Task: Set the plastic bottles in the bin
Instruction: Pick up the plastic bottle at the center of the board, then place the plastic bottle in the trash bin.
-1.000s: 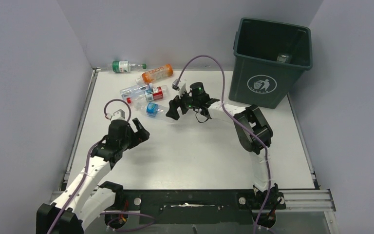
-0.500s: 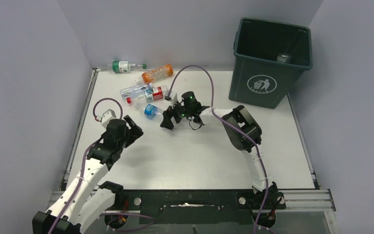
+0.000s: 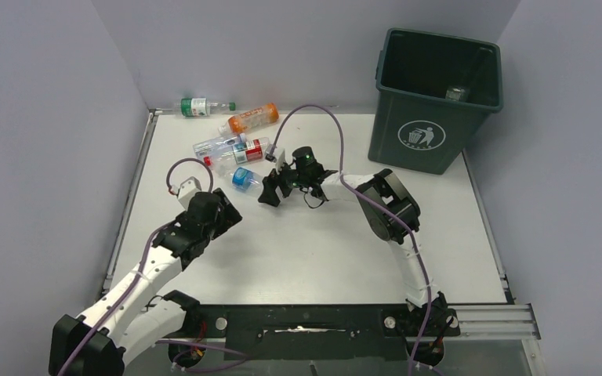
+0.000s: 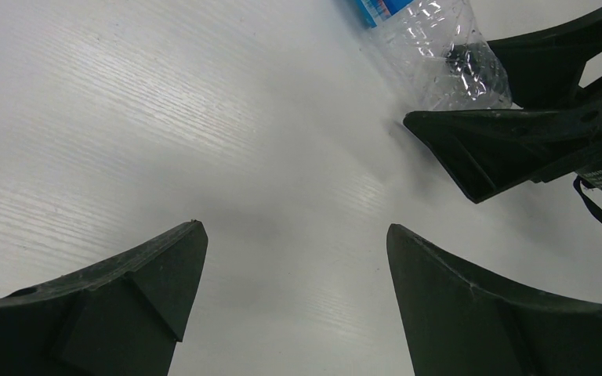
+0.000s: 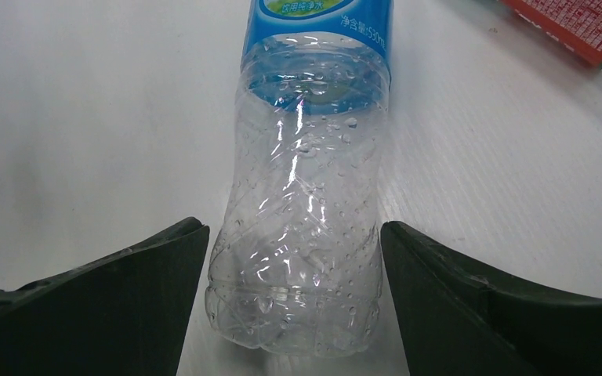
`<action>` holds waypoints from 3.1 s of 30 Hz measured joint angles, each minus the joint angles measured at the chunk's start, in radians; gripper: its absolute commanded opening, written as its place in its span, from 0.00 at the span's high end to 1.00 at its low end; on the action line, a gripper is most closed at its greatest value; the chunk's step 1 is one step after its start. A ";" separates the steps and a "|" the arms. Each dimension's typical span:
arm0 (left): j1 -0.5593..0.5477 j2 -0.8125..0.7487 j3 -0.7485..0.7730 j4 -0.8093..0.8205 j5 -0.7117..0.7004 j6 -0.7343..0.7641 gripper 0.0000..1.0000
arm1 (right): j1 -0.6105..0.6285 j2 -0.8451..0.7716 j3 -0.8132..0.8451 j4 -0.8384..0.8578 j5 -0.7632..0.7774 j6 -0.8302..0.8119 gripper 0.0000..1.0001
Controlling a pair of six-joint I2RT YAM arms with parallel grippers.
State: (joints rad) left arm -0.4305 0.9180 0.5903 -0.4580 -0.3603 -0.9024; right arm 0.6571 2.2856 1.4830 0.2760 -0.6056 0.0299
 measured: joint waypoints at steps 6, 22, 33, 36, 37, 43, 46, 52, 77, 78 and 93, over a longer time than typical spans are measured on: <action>-0.040 -0.039 -0.001 -0.001 -0.030 -0.023 0.15 | 0.002 0.000 -0.002 -0.007 0.005 -0.010 0.29; -0.052 -0.208 -0.051 0.038 -0.036 -0.003 0.14 | 0.098 -0.281 -0.256 -0.150 0.159 -0.050 0.36; -0.052 -0.267 -0.051 0.081 -0.037 0.070 0.10 | 0.145 -0.541 -0.330 -0.320 0.362 -0.050 0.38; -0.052 -0.266 -0.049 0.080 -0.037 0.092 0.09 | 0.156 -0.568 -0.293 -0.413 0.429 -0.049 0.38; -0.052 -0.267 -0.047 0.080 -0.037 0.100 0.09 | 0.156 -0.576 -0.280 -0.436 0.446 -0.050 0.38; -0.052 -0.297 -0.008 0.081 -0.051 0.132 0.08 | 0.159 -0.671 -0.158 -0.590 0.563 -0.062 0.38; -0.052 -0.299 0.008 0.092 -0.056 0.147 0.08 | 0.147 -0.731 -0.088 -0.628 0.612 -0.074 0.38; -0.051 -0.266 0.013 0.116 -0.055 0.159 0.08 | 0.073 -0.858 -0.004 -0.650 0.678 -0.083 0.38; -0.045 -0.151 0.013 0.201 0.014 0.167 0.08 | -0.619 -0.761 0.273 -0.531 0.547 0.033 0.37; -0.045 -0.150 0.013 0.201 0.016 0.168 0.08 | -0.634 -0.739 0.285 -0.525 0.532 0.040 0.37; -0.045 -0.111 0.058 0.203 0.018 0.182 0.08 | -0.733 -0.525 0.443 -0.557 0.378 0.111 0.24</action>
State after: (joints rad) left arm -0.4759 0.8074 0.6479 -0.2550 -0.3420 -0.7200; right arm -0.0761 1.7611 1.9255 -0.2806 -0.2272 0.1410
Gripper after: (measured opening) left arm 0.918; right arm 0.736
